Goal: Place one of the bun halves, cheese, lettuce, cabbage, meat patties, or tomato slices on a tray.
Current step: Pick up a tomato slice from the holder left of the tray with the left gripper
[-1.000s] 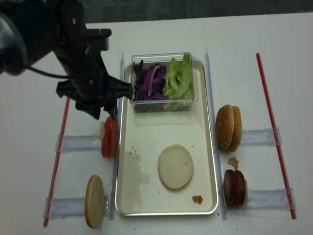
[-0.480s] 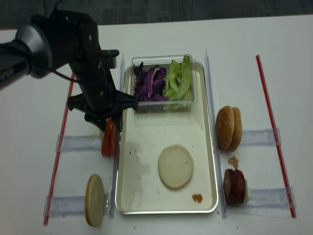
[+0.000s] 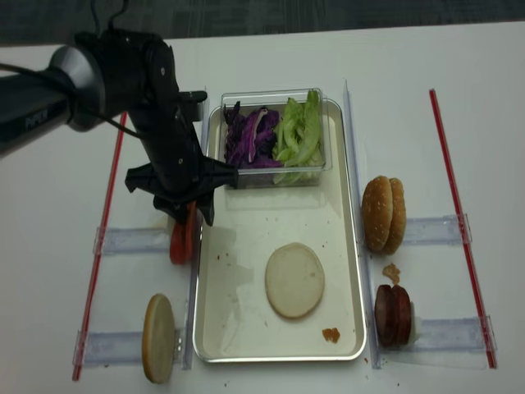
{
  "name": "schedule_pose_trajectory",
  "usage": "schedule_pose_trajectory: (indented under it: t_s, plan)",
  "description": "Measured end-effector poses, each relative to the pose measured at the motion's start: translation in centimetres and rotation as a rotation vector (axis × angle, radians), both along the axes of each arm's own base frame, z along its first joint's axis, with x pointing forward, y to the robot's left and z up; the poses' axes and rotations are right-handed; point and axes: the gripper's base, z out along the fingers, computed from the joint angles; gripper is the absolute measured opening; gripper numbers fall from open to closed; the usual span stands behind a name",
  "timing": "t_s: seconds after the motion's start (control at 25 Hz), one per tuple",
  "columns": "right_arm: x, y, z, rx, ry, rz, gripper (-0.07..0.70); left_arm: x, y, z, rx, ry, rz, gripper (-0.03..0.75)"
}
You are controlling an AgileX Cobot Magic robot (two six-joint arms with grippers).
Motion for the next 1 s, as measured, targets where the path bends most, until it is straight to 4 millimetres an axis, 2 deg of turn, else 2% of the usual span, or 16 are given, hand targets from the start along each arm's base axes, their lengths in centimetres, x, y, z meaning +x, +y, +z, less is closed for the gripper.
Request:
schedule_pose_trajectory:
  t_s: [0.32,0.44,0.68,0.88,1.0]
  plan:
    - [0.0,0.0,0.0,0.0,0.0,0.0,0.45,0.19,-0.09,-0.85,0.006,0.016,0.002,0.325]
    - [0.0,0.0,0.0,0.0,0.0,0.0,0.45,0.25,-0.02,-0.93,0.014,0.013,0.001,0.298]
    - [0.0,0.0,0.0,-0.003,0.0,0.002,0.45,0.27,0.32,-0.95,0.052,0.01,0.015,0.176]
    - [-0.01,0.0,-0.01,-0.003,0.002,0.002,0.45,0.29,0.44,-0.96,0.064,0.009,0.01,0.046]
    - [-0.01,0.0,-0.01,0.0,0.002,0.0,0.45,0.27,0.44,-0.96,0.065,0.01,0.012,0.016]
